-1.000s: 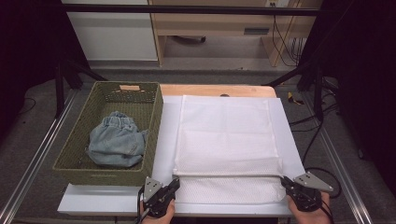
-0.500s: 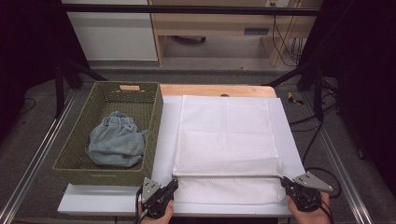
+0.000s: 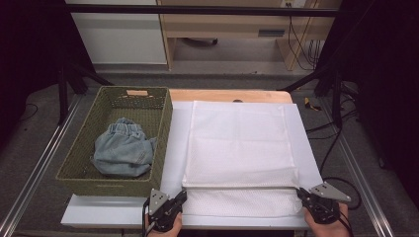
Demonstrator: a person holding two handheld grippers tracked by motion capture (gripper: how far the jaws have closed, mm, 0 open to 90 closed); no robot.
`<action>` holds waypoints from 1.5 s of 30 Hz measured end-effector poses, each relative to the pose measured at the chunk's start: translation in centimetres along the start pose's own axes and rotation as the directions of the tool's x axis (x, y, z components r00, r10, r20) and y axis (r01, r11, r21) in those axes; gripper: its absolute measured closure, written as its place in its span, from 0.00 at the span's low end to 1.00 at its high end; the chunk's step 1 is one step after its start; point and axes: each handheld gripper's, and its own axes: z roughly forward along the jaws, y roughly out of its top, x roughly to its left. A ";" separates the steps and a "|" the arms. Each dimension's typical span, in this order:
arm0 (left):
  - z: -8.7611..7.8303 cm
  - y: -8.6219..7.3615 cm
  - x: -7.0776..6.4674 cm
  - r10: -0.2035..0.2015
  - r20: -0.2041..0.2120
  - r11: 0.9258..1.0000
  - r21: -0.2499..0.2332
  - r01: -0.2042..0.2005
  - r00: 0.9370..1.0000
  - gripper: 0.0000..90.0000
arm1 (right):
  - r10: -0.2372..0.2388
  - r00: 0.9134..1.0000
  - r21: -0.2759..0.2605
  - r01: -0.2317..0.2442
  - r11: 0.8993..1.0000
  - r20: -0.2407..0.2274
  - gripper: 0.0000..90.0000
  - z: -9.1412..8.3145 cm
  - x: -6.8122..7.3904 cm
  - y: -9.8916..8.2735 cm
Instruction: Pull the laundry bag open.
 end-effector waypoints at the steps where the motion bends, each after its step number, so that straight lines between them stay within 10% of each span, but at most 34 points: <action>1: 0.0 0.0 0.0 0.000 0.000 1.000 0.000 0.000 1.000 0.96 | 0.003 1.000 0.003 -0.003 1.000 -0.001 0.95 0.0 0.0 0.0; 45: 0.5 -0.2 -1.3 0.034 -0.049 0.999 -0.003 -0.035 0.998 0.87 | 0.021 1.000 0.021 -0.021 1.000 0.004 0.92 -0.1 -0.7 -0.6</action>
